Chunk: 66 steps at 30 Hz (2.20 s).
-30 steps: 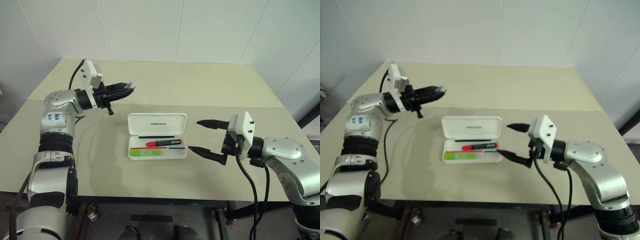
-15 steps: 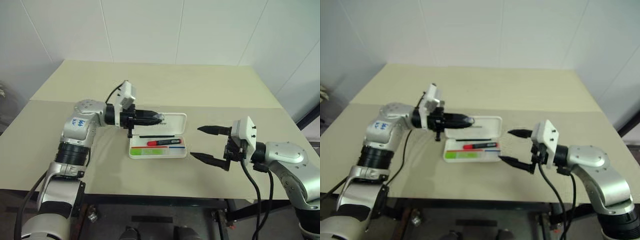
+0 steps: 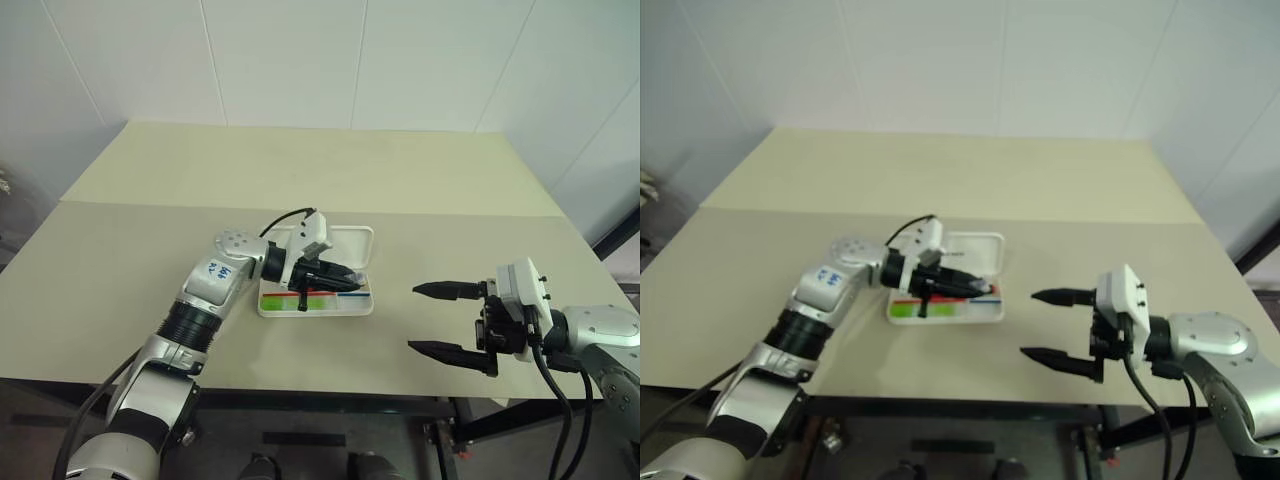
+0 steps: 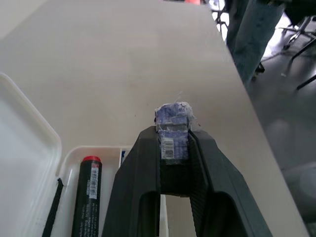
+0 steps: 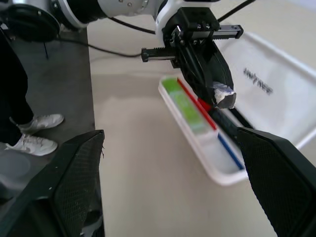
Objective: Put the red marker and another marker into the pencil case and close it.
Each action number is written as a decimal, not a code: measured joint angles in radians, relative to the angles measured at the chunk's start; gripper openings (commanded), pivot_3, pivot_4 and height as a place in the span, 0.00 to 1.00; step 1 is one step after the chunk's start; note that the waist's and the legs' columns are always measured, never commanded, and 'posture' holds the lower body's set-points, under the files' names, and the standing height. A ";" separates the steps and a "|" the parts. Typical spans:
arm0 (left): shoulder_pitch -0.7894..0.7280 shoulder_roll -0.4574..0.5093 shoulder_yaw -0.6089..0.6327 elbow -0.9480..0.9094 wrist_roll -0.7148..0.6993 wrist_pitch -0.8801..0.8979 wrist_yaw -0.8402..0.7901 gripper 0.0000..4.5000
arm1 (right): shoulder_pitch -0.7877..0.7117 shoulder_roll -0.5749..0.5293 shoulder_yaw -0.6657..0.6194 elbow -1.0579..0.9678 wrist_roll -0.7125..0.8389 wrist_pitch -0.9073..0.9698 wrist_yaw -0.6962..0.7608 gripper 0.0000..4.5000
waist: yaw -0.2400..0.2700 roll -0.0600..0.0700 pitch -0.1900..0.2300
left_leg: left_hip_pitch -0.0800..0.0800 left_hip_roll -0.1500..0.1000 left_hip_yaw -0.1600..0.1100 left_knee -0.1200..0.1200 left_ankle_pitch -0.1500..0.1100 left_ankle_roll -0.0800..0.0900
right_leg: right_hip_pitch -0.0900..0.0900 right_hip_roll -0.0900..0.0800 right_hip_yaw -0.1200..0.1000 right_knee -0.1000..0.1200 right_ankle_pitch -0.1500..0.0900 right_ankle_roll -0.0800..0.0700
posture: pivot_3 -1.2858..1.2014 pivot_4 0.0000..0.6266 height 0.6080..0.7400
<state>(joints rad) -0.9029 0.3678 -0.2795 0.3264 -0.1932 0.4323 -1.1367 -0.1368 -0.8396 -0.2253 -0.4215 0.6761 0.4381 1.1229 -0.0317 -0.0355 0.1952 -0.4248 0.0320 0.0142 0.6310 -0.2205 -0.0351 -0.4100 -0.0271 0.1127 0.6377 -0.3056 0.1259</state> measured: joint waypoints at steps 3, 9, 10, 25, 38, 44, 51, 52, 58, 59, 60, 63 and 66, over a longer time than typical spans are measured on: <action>0.000 -0.024 -0.034 0.050 0.050 -0.016 0.035 0.09 | 0.001 0.000 -0.012 -0.001 -0.007 -0.006 -0.011 1.00 | 0.000 0.000 0.000 | 0.001 0.000 0.000 0.000 0.000 0.000 | 0.000 0.000 0.000 0.000 0.000 0.000 | 0.52 0.24 1.00; -0.002 -0.065 -0.045 0.124 0.087 -0.069 0.051 0.09 | 0.018 0.001 -0.014 -0.009 -0.017 -0.006 -0.043 1.00 | 0.002 0.000 0.000 | 0.000 0.000 0.000 -0.001 0.000 0.000 | 0.000 0.000 0.001 0.000 0.000 0.000 | 0.52 0.24 1.00; -0.006 -0.070 -0.046 0.131 0.093 -0.076 0.051 0.09 | 0.023 0.001 -0.014 -0.009 -0.019 -0.006 -0.047 1.00 | 0.003 0.000 0.000 | 0.000 0.000 0.000 -0.001 0.000 0.000 | 0.000 0.000 0.001 0.000 0.000 0.000 | 0.52 0.24 1.00; -0.054 -0.104 -0.046 0.271 0.131 -0.146 0.030 0.54 | 0.061 0.002 -0.019 -0.027 -0.019 -0.025 -0.093 1.00 | 0.003 0.000 0.000 | 0.000 0.000 0.000 -0.001 0.000 0.000 | 0.000 0.000 0.001 0.000 0.000 0.000 | 0.52 0.24 1.00; -0.064 -0.078 0.012 0.219 0.102 -0.108 0.017 0.99 | 0.063 0.000 -0.023 -0.027 -0.018 -0.026 -0.098 1.00 | 0.003 0.000 0.000 | 0.000 0.000 0.000 0.000 0.000 0.000 | 0.000 0.000 0.001 0.000 0.000 0.001 | 0.52 0.24 1.00; -0.118 0.019 0.121 0.195 0.033 -0.109 -0.051 0.99 | 0.062 -0.010 -0.060 -0.027 0.008 -0.024 -0.075 1.00 | 0.001 0.000 0.000 | 0.001 0.000 0.000 0.000 0.000 0.000 | 0.000 0.001 0.001 0.001 0.000 0.001 | 0.52 0.24 1.00; -0.175 0.101 0.248 0.308 -0.054 -0.263 -0.172 0.99 | 0.005 -0.013 -0.065 0.003 0.026 -0.026 -0.038 1.00 | 0.003 0.000 0.000 | 0.001 0.000 0.000 0.001 0.000 0.000 | 0.001 0.000 0.000 0.001 0.000 0.001 | 0.52 0.24 1.00; -0.190 0.112 0.259 0.346 -0.053 -0.286 -0.171 0.99 | -0.003 -0.013 -0.065 0.008 0.025 -0.027 -0.033 1.00 | 0.003 0.000 0.000 | 0.001 0.000 0.000 0.001 0.000 0.000 | 0.001 0.000 0.000 0.001 0.000 0.001 | 0.52 0.24 1.00; -0.233 0.125 0.304 0.545 -0.043 -0.436 -0.152 0.95 | -0.028 -0.013 -0.061 0.039 0.016 -0.030 -0.017 1.00 | 0.004 0.000 0.000 | 0.000 0.000 0.000 0.000 0.000 0.000 | 0.001 0.000 0.000 0.001 0.000 0.001 | 0.52 0.24 1.00; -0.237 0.126 0.306 0.568 -0.040 -0.452 -0.150 0.90 | -0.033 -0.013 -0.061 0.039 0.014 -0.032 -0.014 1.00 | 0.004 0.000 0.000 | 0.000 0.000 0.000 0.000 0.000 0.000 | 0.000 0.000 0.000 0.001 0.000 0.001 | 0.52 0.24 1.00; -0.250 0.127 0.308 0.609 -0.034 -0.476 -0.143 0.84 | -0.037 -0.013 -0.061 0.042 0.013 -0.038 -0.009 1.00 | 0.004 0.000 0.000 | 0.000 0.000 0.000 0.000 0.000 0.000 | 0.000 0.000 0.000 0.001 0.000 0.001 | 0.52 0.24 1.00; -0.285 0.140 0.317 0.698 -0.022 -0.518 -0.115 0.64 | -0.039 -0.013 -0.061 0.053 0.011 -0.046 -0.001 1.00 | 0.001 0.000 0.000 | 0.000 0.000 0.000 0.001 0.000 0.000 | 0.000 0.000 0.000 0.002 0.000 0.001 | 0.52 0.24 1.00; -0.328 0.156 0.335 0.785 -0.014 -0.540 -0.091 0.41 | -0.040 -0.013 -0.061 0.063 0.005 -0.046 0.001 1.00 | 0.001 0.000 0.000 | 0.001 0.000 0.000 0.001 0.000 0.000 | 0.000 0.000 0.000 0.003 0.000 0.001 | 0.52 0.24 1.00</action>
<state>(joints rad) -1.2309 0.5241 0.0560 1.1118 -0.2075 -0.1080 -1.2275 -0.1765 -0.8522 -0.2858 -0.3590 0.6815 0.3919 1.1237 -0.0306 -0.0355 0.1952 -0.4242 0.0316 0.0142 0.6317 -0.2202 -0.0349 -0.4100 -0.0267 0.1127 0.6406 -0.3053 0.1267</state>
